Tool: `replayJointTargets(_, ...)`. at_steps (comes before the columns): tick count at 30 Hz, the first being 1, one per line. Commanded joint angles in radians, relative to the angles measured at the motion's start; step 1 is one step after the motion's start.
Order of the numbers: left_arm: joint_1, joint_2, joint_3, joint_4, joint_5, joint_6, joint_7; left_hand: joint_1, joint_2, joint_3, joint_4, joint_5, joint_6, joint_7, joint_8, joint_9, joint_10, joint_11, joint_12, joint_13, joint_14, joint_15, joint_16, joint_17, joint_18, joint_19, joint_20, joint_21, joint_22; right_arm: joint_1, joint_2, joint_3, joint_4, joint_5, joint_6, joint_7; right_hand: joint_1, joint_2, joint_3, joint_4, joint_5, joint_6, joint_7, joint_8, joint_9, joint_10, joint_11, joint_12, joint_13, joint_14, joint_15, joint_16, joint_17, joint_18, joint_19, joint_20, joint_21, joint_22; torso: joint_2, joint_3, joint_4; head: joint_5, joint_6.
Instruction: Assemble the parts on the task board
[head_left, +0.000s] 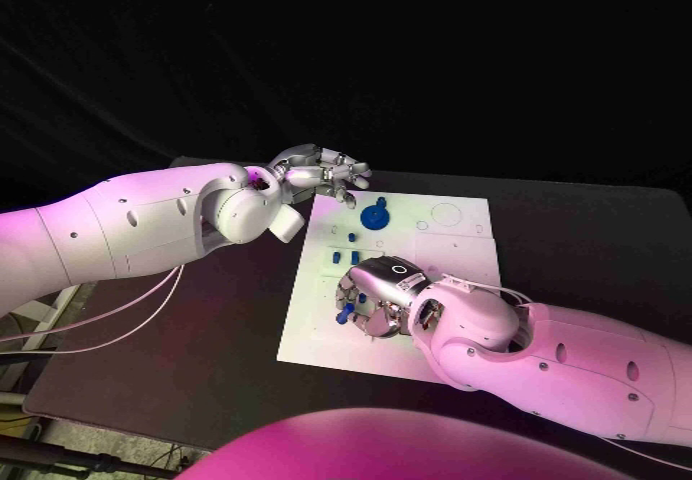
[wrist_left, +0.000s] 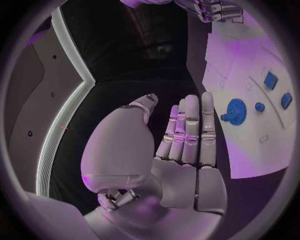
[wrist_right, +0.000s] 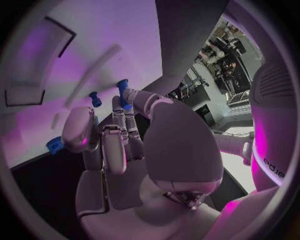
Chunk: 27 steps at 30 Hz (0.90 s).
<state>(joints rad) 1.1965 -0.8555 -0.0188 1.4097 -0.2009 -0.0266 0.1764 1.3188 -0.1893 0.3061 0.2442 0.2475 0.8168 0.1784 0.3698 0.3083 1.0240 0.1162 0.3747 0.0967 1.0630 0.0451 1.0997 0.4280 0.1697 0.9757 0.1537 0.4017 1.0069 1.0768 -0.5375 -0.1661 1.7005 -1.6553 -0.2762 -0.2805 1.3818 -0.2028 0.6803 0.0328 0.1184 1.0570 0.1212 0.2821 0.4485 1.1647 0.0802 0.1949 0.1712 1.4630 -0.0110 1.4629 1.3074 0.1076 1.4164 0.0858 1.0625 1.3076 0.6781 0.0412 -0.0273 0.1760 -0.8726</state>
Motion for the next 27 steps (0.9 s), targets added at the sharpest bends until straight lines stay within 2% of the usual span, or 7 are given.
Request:
replayJointTargets(1, 0.000, 0.001, 0.001, 0.003, 0.002, 0.019, 0.001, 0.002, 0.008, -0.005, 0.000, -0.004, -0.009, -0.001, -0.004, 0.001, -0.007, -0.001, -0.004, 0.001, -0.004, 0.005, 0.005, 0.001, 0.011, 0.003, 0.005, -0.004, -0.001, -0.002, 0.003, -0.001, 0.003, -0.034, 0.030, -0.016, -0.008, 0.006, 0.001, -0.003, 0.003, 0.001, 0.006, 0.003, 0.003, 0.025, -0.018, 0.005, 0.009, 0.056, -0.005, 0.002, 0.020, -0.009, -0.005, -0.001, -0.003, 0.083, 0.000, -0.0003, -0.0004, 0.001, 0.000)
replayJointTargets(9, 0.000, 0.001, 0.001, 0.004, 0.001, 0.020, -0.001, 0.003, 0.009, -0.006, 0.001, -0.004, -0.010, -0.001, -0.005, 0.001, -0.008, 0.000, -0.004, 0.002, -0.004, 0.005, 0.005, 0.001, 0.011, 0.003, 0.005, -0.004, -0.001, -0.003, 0.015, -0.004, 0.002, -0.043, 0.049, -0.013, -0.026, -0.002, 0.001, -0.010, -0.004, -0.016, 0.009, -0.002, 0.008, 0.012, -0.013, -0.004, 0.012, 0.055, -0.001, 0.000, 0.015, -0.008, -0.010, 0.002, -0.015, 0.080, 0.000, -0.0008, 0.0001, 0.001, 0.000)
replayJointTargets(17, 0.001, 0.000, 0.001, 0.005, 0.000, 0.022, -0.003, 0.003, 0.009, -0.006, 0.001, -0.004, -0.010, -0.001, -0.005, 0.001, -0.008, 0.000, -0.004, 0.002, -0.004, 0.005, 0.005, 0.001, 0.011, 0.003, 0.005, -0.004, -0.001, -0.006, 0.025, -0.008, 0.001, -0.040, 0.056, 0.002, -0.091, -0.044, -0.008, -0.015, 0.043, -0.089, 0.032, -0.046, -0.003, -0.074, 0.017, -0.039, 0.005, 0.048, 0.024, -0.006, -0.001, 0.001, -0.035, 0.022, -0.080, 0.063, 0.000, -0.0009, 0.0002, 0.001, 0.000)
replayJointTargets(23, 0.001, -0.001, 0.001, 0.005, 0.000, 0.024, -0.005, 0.003, 0.009, -0.006, 0.001, -0.004, -0.010, -0.001, -0.005, 0.001, -0.008, 0.000, -0.004, 0.002, -0.004, 0.005, 0.005, 0.001, 0.011, 0.003, 0.005, -0.004, -0.001, -0.007, 0.020, -0.009, 0.005, -0.038, 0.024, 0.002, -0.115, -0.058, -0.047, -0.019, 0.057, -0.123, 0.042, -0.062, -0.008, -0.149, 0.031, -0.055, -0.008, 0.032, 0.038, -0.023, -0.038, 0.012, -0.061, 0.037, -0.143, 0.044, 0.000, -0.0005, -0.0005, 0.002, 0.000)
replayJointTargets(27, 0.001, -0.002, 0.001, 0.006, 0.000, 0.022, -0.006, 0.004, 0.010, -0.009, 0.002, -0.005, -0.010, -0.001, -0.005, 0.002, -0.009, 0.000, -0.005, 0.002, -0.004, 0.005, 0.005, 0.001, 0.011, 0.003, 0.005, -0.004, -0.002, -0.008, 0.008, -0.009, 0.012, -0.038, -0.018, 0.000, -0.107, -0.049, -0.107, -0.020, 0.047, -0.149, 0.051, -0.075, -0.015, -0.212, 0.041, -0.056, -0.019, 0.014, 0.049, -0.038, -0.072, 0.023, -0.088, 0.046, -0.208, 0.023, 0.000, 0.0000, -0.0006, 0.002, 0.000)
